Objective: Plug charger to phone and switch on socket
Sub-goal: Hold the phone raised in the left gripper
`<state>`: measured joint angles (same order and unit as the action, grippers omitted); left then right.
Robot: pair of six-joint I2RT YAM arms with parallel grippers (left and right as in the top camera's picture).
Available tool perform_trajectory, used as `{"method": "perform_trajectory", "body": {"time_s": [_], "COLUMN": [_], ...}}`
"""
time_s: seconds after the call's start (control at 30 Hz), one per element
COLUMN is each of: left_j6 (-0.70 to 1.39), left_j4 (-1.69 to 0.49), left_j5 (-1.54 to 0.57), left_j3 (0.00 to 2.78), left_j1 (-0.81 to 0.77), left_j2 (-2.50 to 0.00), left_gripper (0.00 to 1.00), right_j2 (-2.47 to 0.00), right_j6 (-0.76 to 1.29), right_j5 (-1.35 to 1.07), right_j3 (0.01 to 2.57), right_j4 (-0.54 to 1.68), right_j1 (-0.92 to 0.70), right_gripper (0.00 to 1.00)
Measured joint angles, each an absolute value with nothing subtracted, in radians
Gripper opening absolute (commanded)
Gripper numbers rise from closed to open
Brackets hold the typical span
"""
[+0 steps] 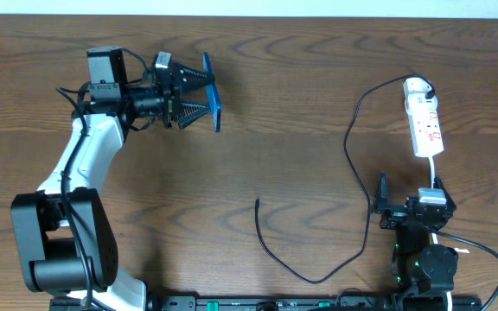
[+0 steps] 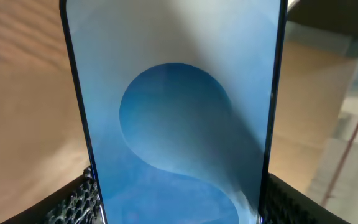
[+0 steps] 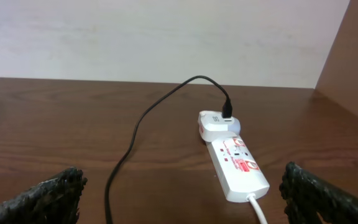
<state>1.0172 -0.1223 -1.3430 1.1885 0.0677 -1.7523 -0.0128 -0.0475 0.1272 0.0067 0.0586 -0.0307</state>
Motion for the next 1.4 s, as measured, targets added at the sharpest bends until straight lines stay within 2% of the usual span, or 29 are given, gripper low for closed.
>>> {"method": "perform_trajectory", "body": {"time_s": [0.4, 0.67, 1.4], "left_j6": [1.332, 1.464, 1.515], "left_j4": [-0.044, -0.02, -0.02], "left_j5": [-1.418, -1.437, -1.439], "left_j3": [1.188, 1.188, 1.188], "left_j1": [0.077, 0.085, 0.085], "left_j2": [-1.752, -1.752, -1.752], "left_gripper": [0.07, 0.07, 0.07], "right_j2": [-0.013, -0.013, -0.013], "right_j6": [-0.048, -0.047, -0.048], "right_j5": [0.128, 0.127, 0.127], "right_j3": [0.007, 0.007, 0.007], "right_j4": [0.059, 0.059, 0.059], "right_j1": [-0.031, -0.031, -0.031], "right_gripper": [0.99, 0.99, 0.99]}}
